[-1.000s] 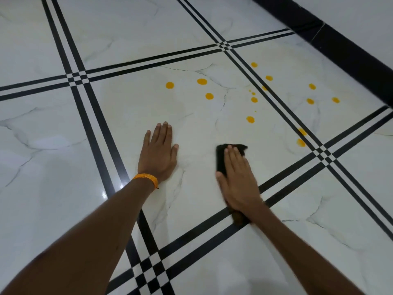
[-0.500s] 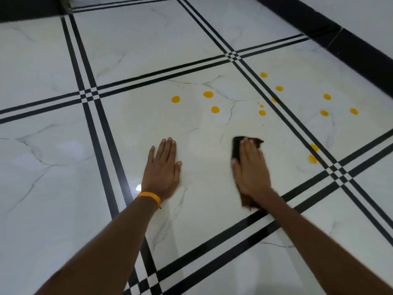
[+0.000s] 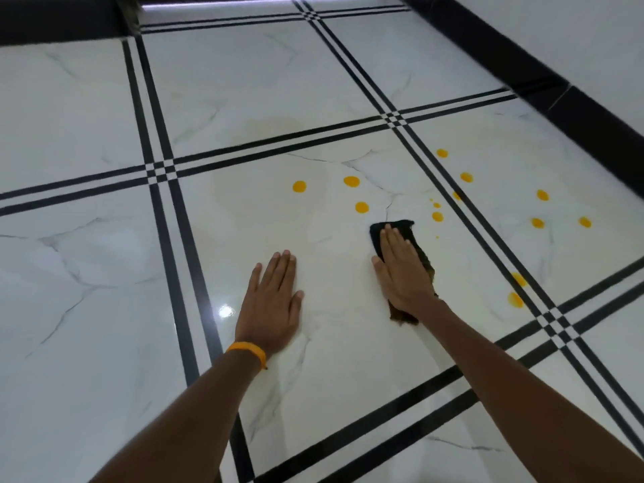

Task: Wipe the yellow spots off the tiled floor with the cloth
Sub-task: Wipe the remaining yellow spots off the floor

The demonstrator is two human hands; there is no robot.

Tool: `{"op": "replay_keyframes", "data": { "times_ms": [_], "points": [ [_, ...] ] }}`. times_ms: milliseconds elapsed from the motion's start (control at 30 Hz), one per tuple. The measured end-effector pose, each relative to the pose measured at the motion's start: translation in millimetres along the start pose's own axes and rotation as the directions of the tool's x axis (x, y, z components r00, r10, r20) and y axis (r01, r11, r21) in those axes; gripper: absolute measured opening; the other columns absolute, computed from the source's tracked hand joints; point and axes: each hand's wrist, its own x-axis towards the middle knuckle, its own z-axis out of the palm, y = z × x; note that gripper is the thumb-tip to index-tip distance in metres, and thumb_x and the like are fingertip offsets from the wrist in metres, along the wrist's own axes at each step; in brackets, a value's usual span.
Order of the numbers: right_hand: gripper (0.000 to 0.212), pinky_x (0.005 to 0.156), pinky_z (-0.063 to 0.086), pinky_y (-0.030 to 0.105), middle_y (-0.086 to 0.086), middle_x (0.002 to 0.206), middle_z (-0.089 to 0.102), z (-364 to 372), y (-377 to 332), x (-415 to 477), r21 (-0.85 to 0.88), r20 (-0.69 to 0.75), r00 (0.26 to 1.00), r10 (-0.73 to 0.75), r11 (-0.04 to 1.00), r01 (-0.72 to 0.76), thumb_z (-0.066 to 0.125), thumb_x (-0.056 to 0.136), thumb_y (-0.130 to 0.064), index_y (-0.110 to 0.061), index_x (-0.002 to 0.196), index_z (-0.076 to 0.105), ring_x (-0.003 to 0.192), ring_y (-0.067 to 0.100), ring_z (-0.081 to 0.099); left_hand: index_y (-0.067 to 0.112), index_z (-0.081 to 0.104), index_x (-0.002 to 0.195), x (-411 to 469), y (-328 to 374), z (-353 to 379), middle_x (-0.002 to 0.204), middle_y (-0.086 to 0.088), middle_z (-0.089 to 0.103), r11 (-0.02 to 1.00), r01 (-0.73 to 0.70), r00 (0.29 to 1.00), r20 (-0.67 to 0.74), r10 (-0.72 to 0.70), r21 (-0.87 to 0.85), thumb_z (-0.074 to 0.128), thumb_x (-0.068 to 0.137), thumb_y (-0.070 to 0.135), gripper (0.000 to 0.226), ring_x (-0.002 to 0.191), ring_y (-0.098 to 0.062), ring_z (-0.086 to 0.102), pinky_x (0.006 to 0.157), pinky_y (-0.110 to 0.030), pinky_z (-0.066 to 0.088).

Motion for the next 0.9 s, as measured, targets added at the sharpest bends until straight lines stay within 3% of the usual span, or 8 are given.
{"op": "replay_keyframes", "data": {
  "times_ms": [133, 200, 267, 367, 467, 567, 767, 900],
  "points": [
    [0.064, 0.126, 0.001, 0.035, 0.009, 0.169, 0.011, 5, 6, 45, 0.003, -0.058, 0.998, 0.028, 1.0, -0.028, 0.015, 0.108, -0.041, -0.003, 0.159, 0.014, 0.157, 0.023, 0.009, 0.009, 0.021, 0.156, 3, 1, -4, 0.163, -0.007, 0.021, 1.0, -0.013, 0.999, -0.037, 0.013, -0.012, 0.031, 0.099, 0.037, 0.065, 0.152, -0.023, 0.017, 0.123, -0.045, 0.017],
    [0.053, 0.124, -0.001, 0.029, 0.007, 0.169, 0.011, 10, 17, 55, 0.06, -0.058, 0.998, 0.011, 0.998, -0.008, 0.024, 0.111, -0.027, -0.005, 0.159, 0.015, 0.157, 0.021, 0.009, 0.003, 0.045, 0.143, 17, -5, -9, 0.148, -0.013, 0.047, 0.998, -0.06, 0.996, -0.062, 0.059, -0.016, 0.039, 0.092, 0.033, 0.059, 0.137, -0.033, 0.043, 0.114, -0.042, 0.035],
    [0.053, 0.124, 0.001, 0.028, 0.006, 0.168, 0.017, 11, 24, 52, 0.124, -0.108, 0.994, -0.019, 0.992, 0.032, 0.025, 0.11, -0.028, -0.006, 0.158, 0.022, 0.156, 0.02, 0.014, 0.0, 0.056, 0.129, 48, -22, -18, 0.132, -0.018, 0.057, 0.998, -0.056, 0.995, -0.086, 0.054, -0.02, 0.038, 0.087, 0.029, 0.054, 0.121, -0.039, 0.054, 0.102, -0.042, 0.041],
    [0.073, 0.125, 0.006, 0.032, 0.009, 0.166, 0.025, 8, 33, 53, 0.098, -0.195, 0.981, -0.025, 0.994, 0.045, 0.012, 0.096, -0.042, -0.004, 0.157, 0.029, 0.155, 0.023, 0.02, -0.003, 0.04, 0.145, 104, -55, -26, 0.153, -0.023, 0.039, 0.997, 0.073, 0.989, -0.133, -0.072, 0.008, 0.039, 0.093, 0.024, 0.059, 0.143, -0.039, 0.034, 0.117, -0.049, 0.029],
    [0.084, 0.126, 0.01, 0.038, 0.015, 0.165, 0.026, -1, 38, 79, 0.038, -0.192, 0.976, 0.097, 0.995, -0.092, 0.005, 0.087, -0.041, 0.0, 0.157, 0.026, 0.154, 0.028, 0.021, 0.006, 0.015, 0.157, 127, -79, -19, 0.165, -0.012, 0.012, 0.989, 0.144, 0.988, -0.064, -0.141, 0.038, 0.026, 0.1, 0.039, 0.066, 0.153, -0.027, 0.006, 0.125, -0.046, 0.007],
    [0.077, 0.126, 0.018, 0.046, 0.021, 0.162, 0.03, 4, 21, 91, -0.085, -0.232, 0.959, 0.164, 0.979, -0.188, 0.006, 0.092, -0.035, 0.004, 0.155, 0.026, 0.152, 0.032, 0.027, 0.011, 0.01, 0.158, 132, -84, -15, 0.166, -0.006, 0.009, 0.992, 0.116, 0.991, -0.07, -0.113, 0.043, 0.017, 0.099, 0.045, 0.068, 0.154, -0.021, 0.003, 0.125, -0.044, 0.005],
    [0.063, 0.122, 0.024, 0.047, 0.013, 0.164, 0.029, 5, 34, 60, -0.157, -0.166, 0.983, -0.079, 0.986, 0.053, 0.022, 0.102, -0.033, -0.002, 0.157, 0.028, 0.151, 0.027, 0.03, 0.012, 0.008, 0.158, 130, -80, -17, 0.166, -0.004, 0.008, 0.989, 0.137, 0.988, -0.085, -0.132, 0.053, 0.018, 0.099, 0.044, 0.068, 0.154, -0.019, 0.002, 0.125, -0.044, 0.005],
    [0.069, 0.124, 0.016, 0.049, 0.022, 0.164, 0.025, -12, 21, 163, -0.108, -0.22, 0.953, 0.208, 0.966, -0.235, 0.016, 0.1, -0.037, 0.004, 0.156, 0.022, 0.153, 0.033, 0.024, 0.013, 0.006, 0.158, 130, -82, -13, 0.167, -0.003, 0.006, 0.99, 0.135, 0.987, -0.09, -0.13, 0.049, 0.019, 0.1, 0.044, 0.068, 0.154, -0.017, 0.0, 0.125, -0.043, 0.004]
  ]
}}
